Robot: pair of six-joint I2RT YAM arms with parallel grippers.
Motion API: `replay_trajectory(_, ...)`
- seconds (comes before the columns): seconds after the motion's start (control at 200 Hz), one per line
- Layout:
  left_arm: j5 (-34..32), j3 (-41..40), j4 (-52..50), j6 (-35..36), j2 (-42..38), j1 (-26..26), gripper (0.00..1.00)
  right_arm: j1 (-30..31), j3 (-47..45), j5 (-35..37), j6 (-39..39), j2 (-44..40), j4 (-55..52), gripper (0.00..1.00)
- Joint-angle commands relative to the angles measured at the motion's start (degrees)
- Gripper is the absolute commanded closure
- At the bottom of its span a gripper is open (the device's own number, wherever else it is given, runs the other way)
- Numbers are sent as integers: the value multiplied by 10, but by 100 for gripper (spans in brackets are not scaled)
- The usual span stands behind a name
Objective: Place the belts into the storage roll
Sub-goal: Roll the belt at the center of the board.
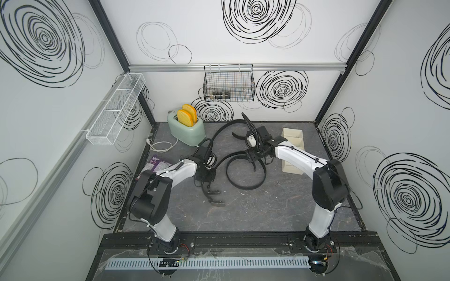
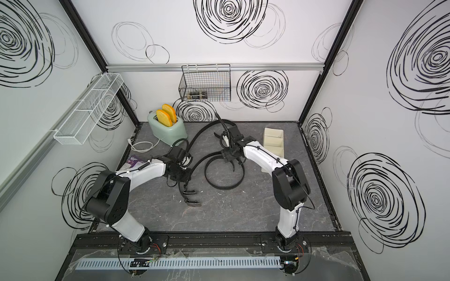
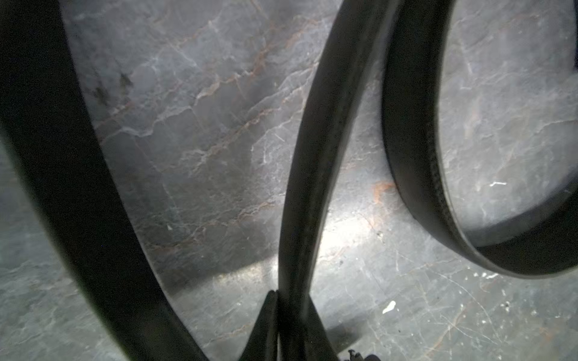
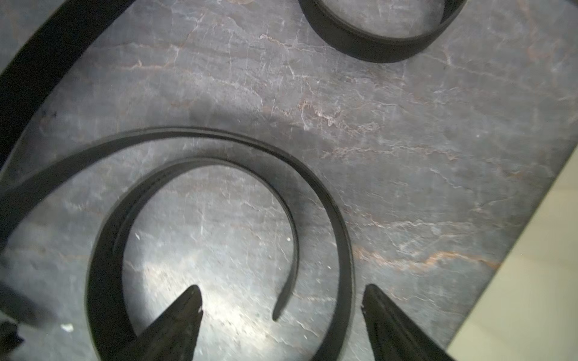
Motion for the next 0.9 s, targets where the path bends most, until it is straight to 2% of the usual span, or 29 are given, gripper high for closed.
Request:
replay_trajectory(0.0,30,16,5,10,1,-9,83,4,-54,-60,-331,-31,28,19)
replay_trajectory(0.095,27,20,12,15,11,-6,83,6,-73,-92,-482,-22,61,21)
replay_trajectory(0.15,38,28,7,15,23,-5,84,6,-49,-114,-558,7,35,22)
replay_trajectory(0.26,35,29,-3,21,16,-10,84,9,25,-133,-651,77,-33,24)
replay_trajectory(0.506,4,18,-8,11,25,20,84,41,73,-165,-670,143,0,29)
replay_trajectory(0.651,16,38,-15,8,50,44,84,62,88,-160,-662,157,13,28)
replay_trajectory(0.891,29,37,-10,9,54,46,85,78,121,-151,-651,185,27,28)
